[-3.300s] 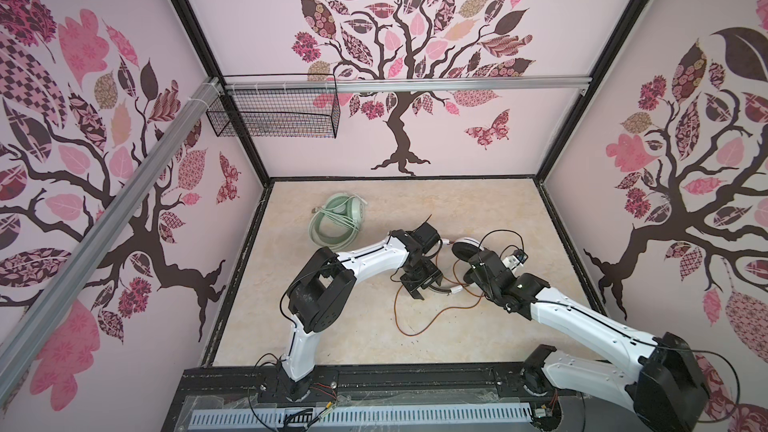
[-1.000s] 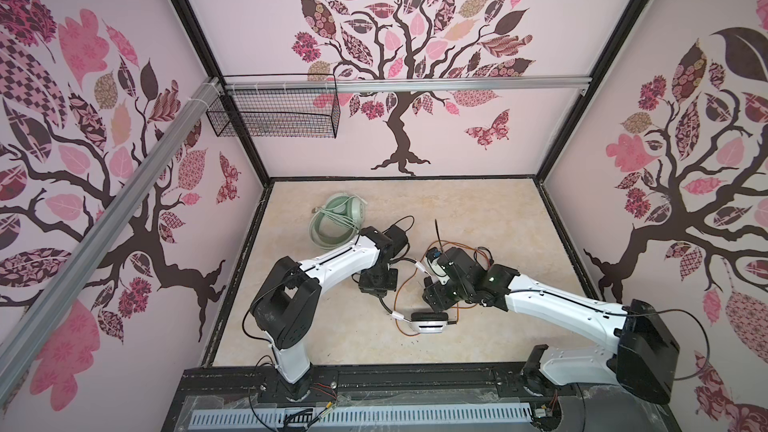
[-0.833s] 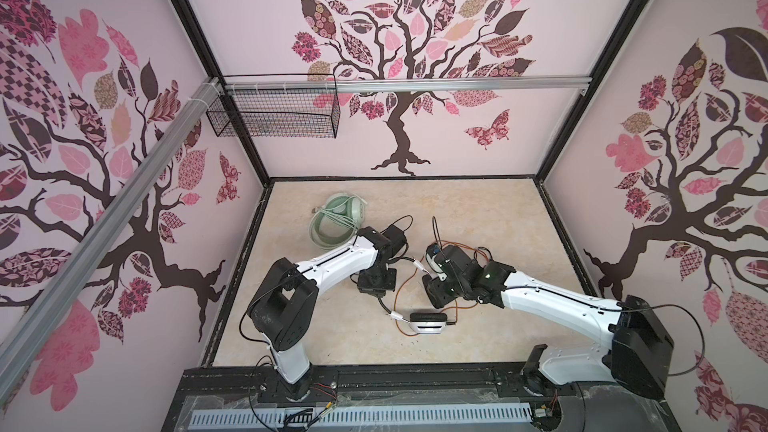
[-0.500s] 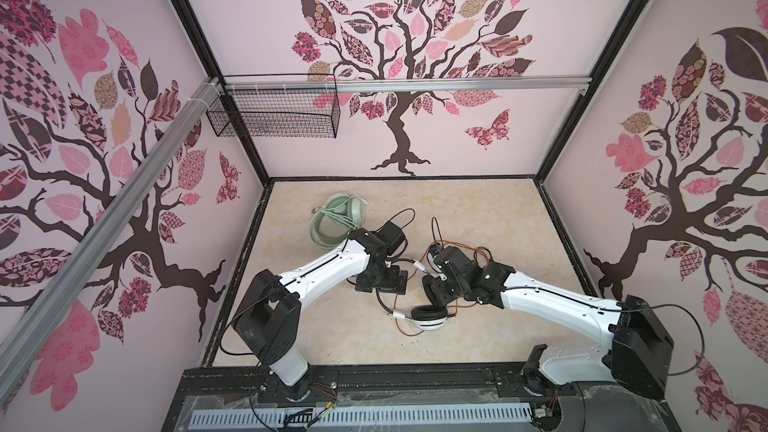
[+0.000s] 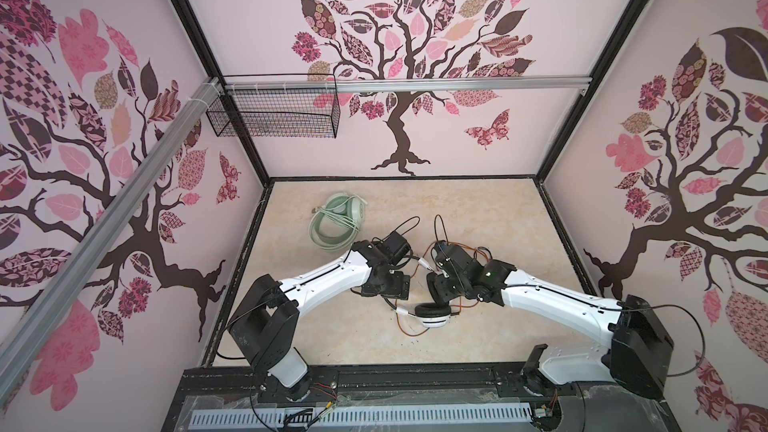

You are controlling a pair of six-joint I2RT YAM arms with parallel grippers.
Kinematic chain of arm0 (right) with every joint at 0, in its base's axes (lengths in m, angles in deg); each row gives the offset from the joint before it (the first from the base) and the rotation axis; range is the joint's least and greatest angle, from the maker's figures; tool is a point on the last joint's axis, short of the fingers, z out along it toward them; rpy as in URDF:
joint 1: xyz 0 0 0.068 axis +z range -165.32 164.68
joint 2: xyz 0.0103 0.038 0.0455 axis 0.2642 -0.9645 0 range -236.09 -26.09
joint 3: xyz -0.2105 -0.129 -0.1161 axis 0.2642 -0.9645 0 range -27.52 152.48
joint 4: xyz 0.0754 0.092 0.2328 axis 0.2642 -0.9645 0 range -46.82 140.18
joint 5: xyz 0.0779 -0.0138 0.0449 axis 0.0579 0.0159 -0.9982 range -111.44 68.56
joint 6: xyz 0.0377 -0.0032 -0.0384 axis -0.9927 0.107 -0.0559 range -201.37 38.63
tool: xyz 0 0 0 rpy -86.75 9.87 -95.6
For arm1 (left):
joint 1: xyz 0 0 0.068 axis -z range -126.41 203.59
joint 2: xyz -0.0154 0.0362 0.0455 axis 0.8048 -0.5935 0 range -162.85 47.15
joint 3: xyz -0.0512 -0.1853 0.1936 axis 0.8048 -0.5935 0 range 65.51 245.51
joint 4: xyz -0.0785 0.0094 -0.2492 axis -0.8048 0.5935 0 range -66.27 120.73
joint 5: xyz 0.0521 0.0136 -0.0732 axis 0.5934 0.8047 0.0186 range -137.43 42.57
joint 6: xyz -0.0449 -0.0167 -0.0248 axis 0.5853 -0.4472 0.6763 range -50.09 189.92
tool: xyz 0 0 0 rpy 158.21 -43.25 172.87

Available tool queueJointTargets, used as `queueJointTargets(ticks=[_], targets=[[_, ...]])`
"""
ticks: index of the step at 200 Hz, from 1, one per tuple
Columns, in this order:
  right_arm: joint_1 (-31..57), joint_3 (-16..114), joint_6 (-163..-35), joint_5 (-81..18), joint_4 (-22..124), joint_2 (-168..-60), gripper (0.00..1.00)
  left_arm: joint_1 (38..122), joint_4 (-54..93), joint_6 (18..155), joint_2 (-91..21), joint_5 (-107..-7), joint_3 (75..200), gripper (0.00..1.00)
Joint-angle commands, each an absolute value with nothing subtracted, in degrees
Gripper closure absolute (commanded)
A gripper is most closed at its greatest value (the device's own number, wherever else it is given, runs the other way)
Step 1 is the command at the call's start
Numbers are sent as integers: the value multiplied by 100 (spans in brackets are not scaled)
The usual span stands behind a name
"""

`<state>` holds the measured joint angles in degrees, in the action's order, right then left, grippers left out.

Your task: Wrap the headphones

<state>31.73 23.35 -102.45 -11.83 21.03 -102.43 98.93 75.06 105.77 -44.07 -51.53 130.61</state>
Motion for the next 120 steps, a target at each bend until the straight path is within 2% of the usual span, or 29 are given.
queueJointTargets(ticks=[1,52,85,94,104,120], targets=[[3090,2799,-10506,-984,2504,-10131,82,9799,7494,10768,-4239,-4941,12798,14],[2931,2651,-10649,-1153,2702,-9845,82,9640,7037,11164,-3786,-4866,12542,19],[2858,2622,-10679,-1431,2827,-9790,82,9624,6718,11342,-3623,-4789,12504,19],[2863,2610,-10694,-1453,2844,-9799,82,9622,6729,11358,-3623,-4700,12587,15],[2855,2599,-10701,-1466,2863,-9799,82,9623,6740,11454,-3589,-4498,12649,4],[2858,2574,-10712,-1501,2889,-9790,82,9612,6699,11704,-3473,-4094,12686,3]])
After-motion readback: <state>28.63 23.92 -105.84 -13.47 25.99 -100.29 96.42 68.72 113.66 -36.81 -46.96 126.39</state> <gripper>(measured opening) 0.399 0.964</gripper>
